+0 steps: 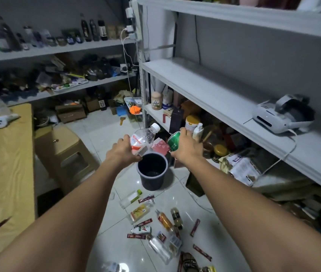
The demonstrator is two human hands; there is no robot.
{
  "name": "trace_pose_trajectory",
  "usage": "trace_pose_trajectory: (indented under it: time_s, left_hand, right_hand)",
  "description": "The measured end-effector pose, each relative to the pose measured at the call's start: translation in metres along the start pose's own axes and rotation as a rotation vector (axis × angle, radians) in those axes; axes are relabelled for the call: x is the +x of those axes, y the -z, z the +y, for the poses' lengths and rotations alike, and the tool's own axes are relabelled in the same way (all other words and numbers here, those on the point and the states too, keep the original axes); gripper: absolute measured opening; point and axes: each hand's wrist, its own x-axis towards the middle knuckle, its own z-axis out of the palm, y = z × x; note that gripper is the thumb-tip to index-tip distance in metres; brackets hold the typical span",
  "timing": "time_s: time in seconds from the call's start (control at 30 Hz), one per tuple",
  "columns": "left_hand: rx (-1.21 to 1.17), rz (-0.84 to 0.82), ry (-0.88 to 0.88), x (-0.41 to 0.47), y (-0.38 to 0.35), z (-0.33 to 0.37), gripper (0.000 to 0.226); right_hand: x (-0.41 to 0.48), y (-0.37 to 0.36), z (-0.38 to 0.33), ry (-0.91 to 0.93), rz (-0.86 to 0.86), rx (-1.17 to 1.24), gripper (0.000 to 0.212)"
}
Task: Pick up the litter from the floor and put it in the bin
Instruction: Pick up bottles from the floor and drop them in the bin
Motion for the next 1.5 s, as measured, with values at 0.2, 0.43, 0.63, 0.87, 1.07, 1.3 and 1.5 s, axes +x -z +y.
trace_pose_trajectory:
  time_s: [0.2,0.43,0.63,0.87,1.07,1.3,1.5]
  left_hand:
    - [-0.011,0.001,0.009,0.057,-0.021,-0.015,0.07]
    - [-0.005,0.026,0.017,0.178,-0.126,-0.063,0.071]
    - [0.001,0.103,0.018,0.287,-0.26,-0.105,0.072]
    - [-0.016,0.191,0.032,0.359,-0.409,-0.176,0.069]
    - [0.084,0.25,0.033,0.4,-0.463,-0.231,0.067]
    - [0.121,0.334,0.011,0.422,-0.488,-0.253,0.064]
    - [0.166,0.308,0.033,0.43,-0.492,-0.247,0.066]
  right_hand:
    - [0.061,-0.054,-0.01,0.023,-0.086,-0.007,0.089]
    - [0.172,-0.194,0.008,0.031,-0.135,-0.034,0.091]
    - [0.263,-0.334,0.048,0.092,-0.055,-0.052,0.09]
    - [0.33,-0.491,0.079,0.126,-0.008,-0.022,0.085]
    - [0.377,-0.602,0.076,0.224,-0.028,0.0,0.081]
    - [0.412,-0.683,0.064,0.253,-0.086,-0.109,0.077]
    - [0.427,-0.69,0.066,0.32,-0.063,-0.164,0.073]
